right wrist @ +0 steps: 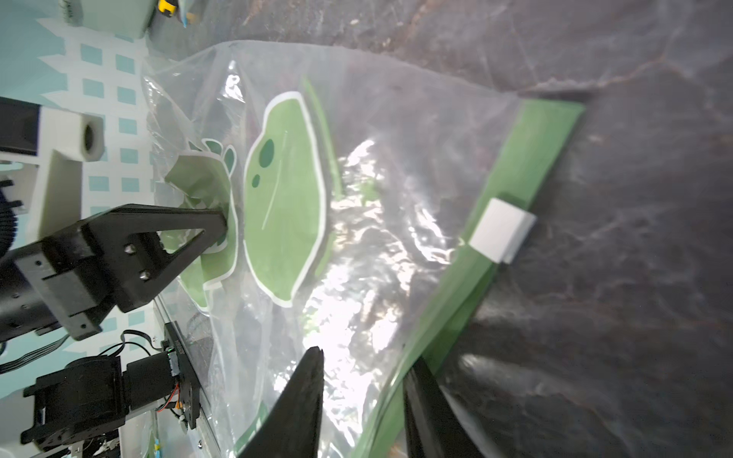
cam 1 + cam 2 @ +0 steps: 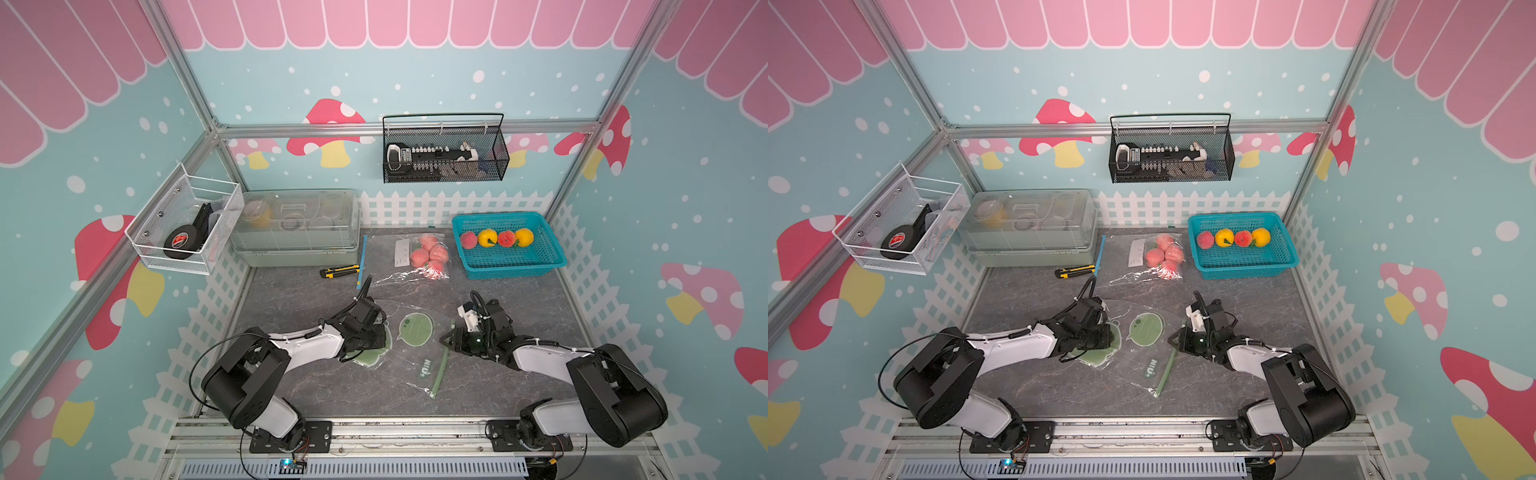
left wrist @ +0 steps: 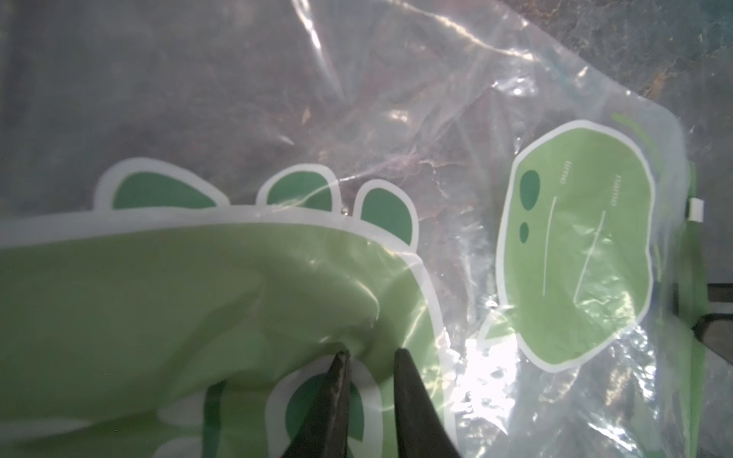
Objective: Place the peach in a zip-top bag and seal the zipper
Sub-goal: Open the zipper of the food storage bag at the center of the board.
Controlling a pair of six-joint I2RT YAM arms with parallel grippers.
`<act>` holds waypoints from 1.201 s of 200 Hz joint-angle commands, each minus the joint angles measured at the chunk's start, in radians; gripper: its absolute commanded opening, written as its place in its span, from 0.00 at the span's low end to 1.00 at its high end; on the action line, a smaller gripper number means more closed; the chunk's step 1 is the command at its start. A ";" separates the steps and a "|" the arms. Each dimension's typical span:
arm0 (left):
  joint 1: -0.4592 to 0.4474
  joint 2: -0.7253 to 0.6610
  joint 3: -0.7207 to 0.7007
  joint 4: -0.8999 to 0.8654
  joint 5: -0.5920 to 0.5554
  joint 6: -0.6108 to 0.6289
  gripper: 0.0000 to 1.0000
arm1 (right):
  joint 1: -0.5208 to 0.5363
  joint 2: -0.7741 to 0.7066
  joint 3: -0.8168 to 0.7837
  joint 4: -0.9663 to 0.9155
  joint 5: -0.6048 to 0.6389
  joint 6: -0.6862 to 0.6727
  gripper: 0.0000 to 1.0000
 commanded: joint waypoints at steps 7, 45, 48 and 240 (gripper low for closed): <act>-0.016 0.040 0.014 -0.005 0.009 0.006 0.22 | 0.014 -0.020 -0.011 0.098 -0.054 0.048 0.32; -0.028 0.033 0.032 -0.012 0.008 0.006 0.23 | 0.025 -0.074 0.007 0.048 -0.030 0.041 0.28; -0.030 0.031 0.034 -0.013 0.009 0.007 0.23 | 0.025 -0.074 0.008 0.044 -0.026 0.038 0.26; -0.461 -0.338 0.395 -0.377 -0.351 0.298 0.64 | 0.380 -0.315 0.441 -0.462 0.509 0.292 0.00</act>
